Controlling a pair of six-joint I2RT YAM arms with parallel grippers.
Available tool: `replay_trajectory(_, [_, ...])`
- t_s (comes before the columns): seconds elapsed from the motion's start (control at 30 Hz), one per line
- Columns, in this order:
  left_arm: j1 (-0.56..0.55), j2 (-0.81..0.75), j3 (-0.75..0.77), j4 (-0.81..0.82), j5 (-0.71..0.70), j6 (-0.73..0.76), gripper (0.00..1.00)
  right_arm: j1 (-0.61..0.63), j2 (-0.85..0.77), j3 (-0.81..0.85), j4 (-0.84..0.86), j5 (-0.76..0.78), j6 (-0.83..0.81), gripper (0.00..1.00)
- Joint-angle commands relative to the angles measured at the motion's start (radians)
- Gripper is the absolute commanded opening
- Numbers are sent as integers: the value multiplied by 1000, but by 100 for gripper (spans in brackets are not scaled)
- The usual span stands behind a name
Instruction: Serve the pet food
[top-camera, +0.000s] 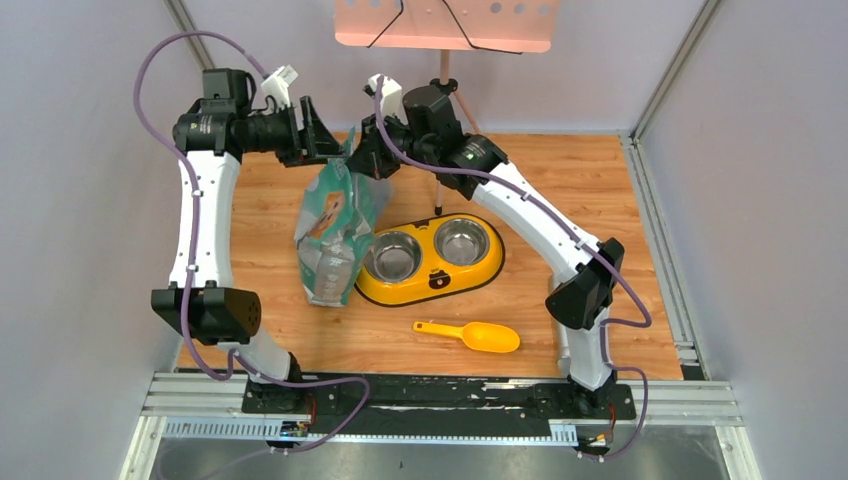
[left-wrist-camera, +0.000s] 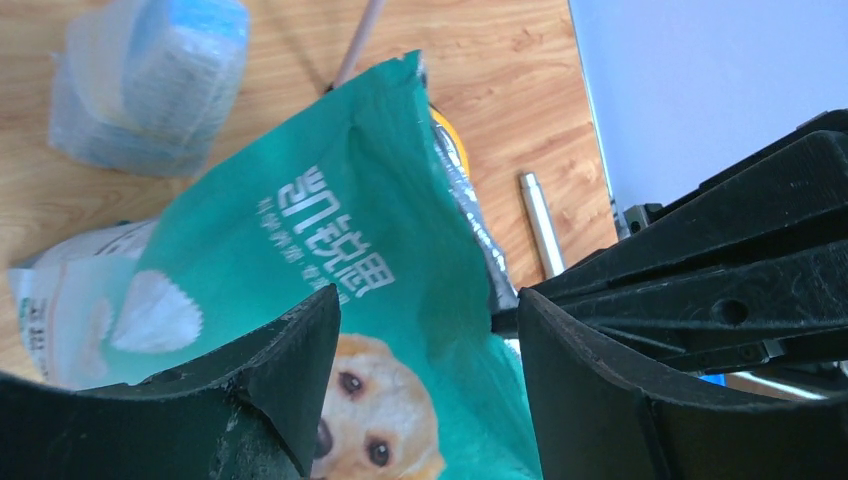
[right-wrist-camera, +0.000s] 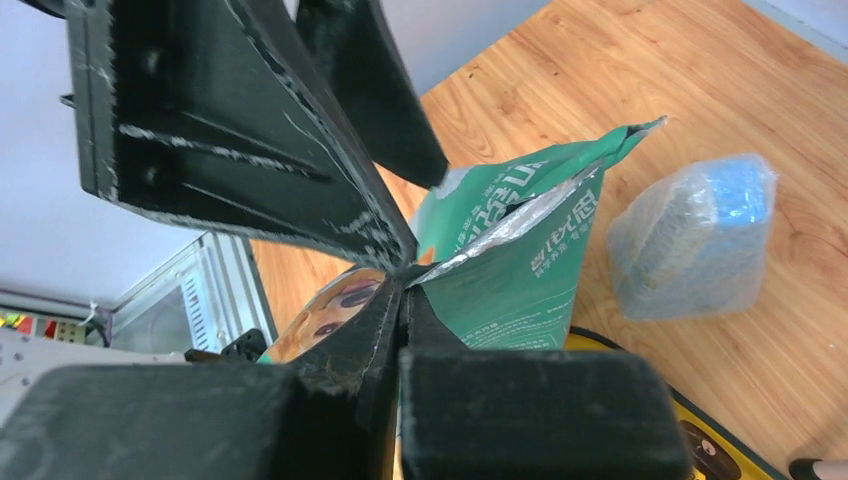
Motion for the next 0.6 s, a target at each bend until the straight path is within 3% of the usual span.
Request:
replay_trajectory(0.0, [-67,-6,11,50,31,-41,72,-23,-2,-2,96,-136,-33,0])
replay_trajectory(0.23, [-100,19,37,9,-56,14,54,-23,1,-9,96,-114,-22,0])
replay_trajectory(0.47, [-102,30,2,-26,-79,44,56,-23,8,-10,95,-164,-36,0])
replay_trajectory(0.57, [-108,46,33,-51,-106,79,48,-23,9,-8,95,-160,-36,0])
